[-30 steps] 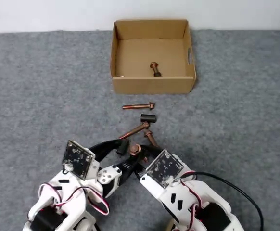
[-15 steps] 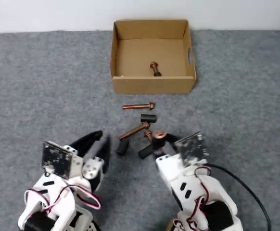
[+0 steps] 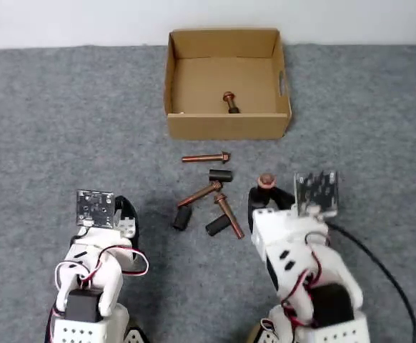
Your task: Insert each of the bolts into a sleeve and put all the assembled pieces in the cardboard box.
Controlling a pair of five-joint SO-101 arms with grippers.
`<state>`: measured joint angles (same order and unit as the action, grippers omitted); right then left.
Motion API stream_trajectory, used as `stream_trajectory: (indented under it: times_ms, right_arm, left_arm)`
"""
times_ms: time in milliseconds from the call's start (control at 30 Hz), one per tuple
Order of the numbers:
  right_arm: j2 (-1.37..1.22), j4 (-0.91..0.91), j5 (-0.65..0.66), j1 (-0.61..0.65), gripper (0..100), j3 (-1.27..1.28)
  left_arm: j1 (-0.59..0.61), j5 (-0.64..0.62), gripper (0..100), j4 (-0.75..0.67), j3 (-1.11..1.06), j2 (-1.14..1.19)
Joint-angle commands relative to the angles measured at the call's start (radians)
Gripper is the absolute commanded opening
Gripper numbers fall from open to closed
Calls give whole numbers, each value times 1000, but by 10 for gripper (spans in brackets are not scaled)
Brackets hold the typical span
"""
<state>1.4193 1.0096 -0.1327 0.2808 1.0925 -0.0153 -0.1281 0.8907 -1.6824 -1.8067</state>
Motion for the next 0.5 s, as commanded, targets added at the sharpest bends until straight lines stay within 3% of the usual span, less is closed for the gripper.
stream_trajectory:
  times_ms: [0, 467]
  right_arm:
    - [-306, -39, -25, -36, 8, -255]
    - [-1256, -372, -20, -58, 8, -1005]
  left_arm:
    - [11, 15, 5, -34, -2, -3]
    - [31, 11, 6, 110, -2, 2]
